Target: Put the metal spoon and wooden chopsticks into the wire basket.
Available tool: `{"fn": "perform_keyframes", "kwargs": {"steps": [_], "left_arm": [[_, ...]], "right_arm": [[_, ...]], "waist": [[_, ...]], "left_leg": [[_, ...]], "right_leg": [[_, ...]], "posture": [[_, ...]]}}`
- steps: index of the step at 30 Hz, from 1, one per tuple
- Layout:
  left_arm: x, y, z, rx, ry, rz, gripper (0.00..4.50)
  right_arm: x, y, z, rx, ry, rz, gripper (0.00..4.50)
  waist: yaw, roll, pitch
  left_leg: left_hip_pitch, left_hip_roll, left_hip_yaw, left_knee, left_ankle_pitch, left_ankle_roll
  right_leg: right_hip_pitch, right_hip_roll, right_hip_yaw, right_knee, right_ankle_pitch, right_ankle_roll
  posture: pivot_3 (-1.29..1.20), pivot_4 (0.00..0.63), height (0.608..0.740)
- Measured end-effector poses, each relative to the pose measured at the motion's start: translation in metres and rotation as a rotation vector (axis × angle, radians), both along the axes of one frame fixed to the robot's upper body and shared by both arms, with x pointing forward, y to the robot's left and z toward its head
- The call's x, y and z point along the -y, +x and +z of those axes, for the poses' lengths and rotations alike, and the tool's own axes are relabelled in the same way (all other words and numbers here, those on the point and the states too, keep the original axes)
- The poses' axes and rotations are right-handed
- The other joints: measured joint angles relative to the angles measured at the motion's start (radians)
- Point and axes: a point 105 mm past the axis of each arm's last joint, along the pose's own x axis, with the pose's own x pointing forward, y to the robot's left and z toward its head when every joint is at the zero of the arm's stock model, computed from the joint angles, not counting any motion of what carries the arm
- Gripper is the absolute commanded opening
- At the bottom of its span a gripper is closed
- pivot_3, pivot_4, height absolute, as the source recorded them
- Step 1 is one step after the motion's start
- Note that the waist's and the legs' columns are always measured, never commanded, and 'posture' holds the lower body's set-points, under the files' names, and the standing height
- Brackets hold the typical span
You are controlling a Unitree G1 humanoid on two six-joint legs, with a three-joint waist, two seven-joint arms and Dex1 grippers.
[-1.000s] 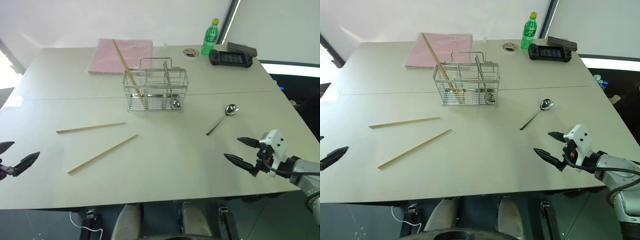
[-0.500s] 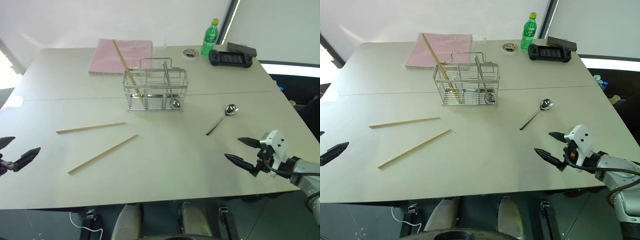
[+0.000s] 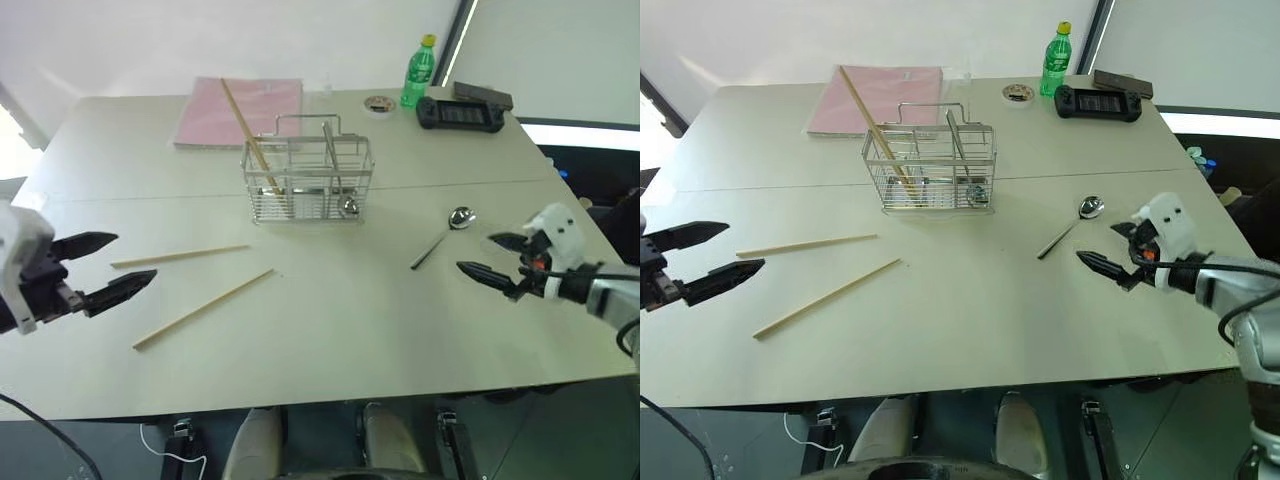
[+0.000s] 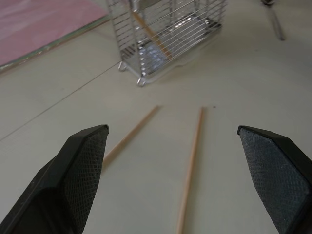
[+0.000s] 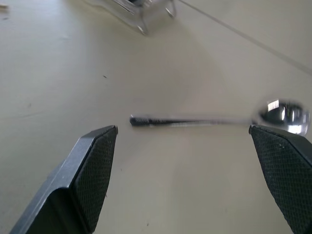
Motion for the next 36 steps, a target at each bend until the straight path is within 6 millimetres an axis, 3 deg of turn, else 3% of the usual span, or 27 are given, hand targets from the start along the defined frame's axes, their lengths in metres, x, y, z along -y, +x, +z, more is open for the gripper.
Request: {"fn": "perform_keyframes", "kwargs": {"steps": [4,7,11,16,19,34,36], "left_arm": [[0.026,-0.005,0.007,-0.018,0.039,-0.155,4.47],[0.032,-0.001,0.013,0.005,0.037,-0.185,4.47],[0.034,-0.001,0.016,0.012,0.024,-0.191,4.47],[0.036,-0.004,0.012,0.002,0.029,-0.187,4.47],[0.034,-0.007,0.012,-0.008,0.024,-0.174,4.47],[0.041,-0.02,0.017,-0.017,0.025,-0.197,4.47],[0.042,-0.02,0.019,-0.009,0.014,-0.202,4.5]], "right_arm": [[-0.011,0.034,0.054,0.138,-0.194,0.224,4.5],[-0.019,0.059,0.064,0.176,-0.36,0.362,4.5],[-0.019,0.084,0.029,0.104,-0.644,0.512,4.5],[-0.013,0.097,-0.013,0.059,-1.044,0.683,4.5],[-0.009,0.101,-0.025,0.058,-1.187,0.733,4.5],[-0.035,0.119,-0.046,0.142,-1.343,0.796,4.5],[-0.037,0.119,-0.048,0.117,-1.347,0.792,3.97]], "waist": [[-0.016,0.0,0.001],[-0.028,-0.003,0.001],[-0.03,-0.003,0.002],[-0.029,-0.003,0.003],[-0.03,-0.003,0.003],[-0.053,-0.004,0.003],[-0.053,-0.005,0.002]], "left_leg": [[0.003,0.002,0.006,0.0,-0.001,-0.001],[0.002,0.002,0.008,-0.002,0.0,0.0],[0.001,0.002,0.009,-0.004,-0.001,0.0],[0.001,0.003,0.01,-0.004,-0.001,-0.001],[0.002,0.002,0.01,-0.003,-0.001,-0.002],[0.01,0.003,0.009,-0.003,0.001,-0.004],[0.01,0.003,0.009,-0.003,0.001,-0.004]], "right_leg": [[0.001,-0.002,0.001,-0.002,0.001,-0.001],[0.001,-0.001,0.001,-0.001,0.002,0.0],[-0.001,-0.001,0.001,0.002,0.004,0.006],[-0.003,-0.001,0.001,0.005,0.003,0.007],[-0.003,-0.001,0.002,0.009,0.002,0.007],[0.001,0.0,0.003,0.016,0.001,0.006],[0.002,0.0,0.003,0.017,0.001,0.004]], "posture": [[0.0,0.15,0.721],[0.0,0.15,0.721],[0.0,0.15,0.721],[0.0,0.15,0.721],[0.0,0.15,0.721],[0.0,0.15,0.721],[0.0,0.15,0.721]]}}
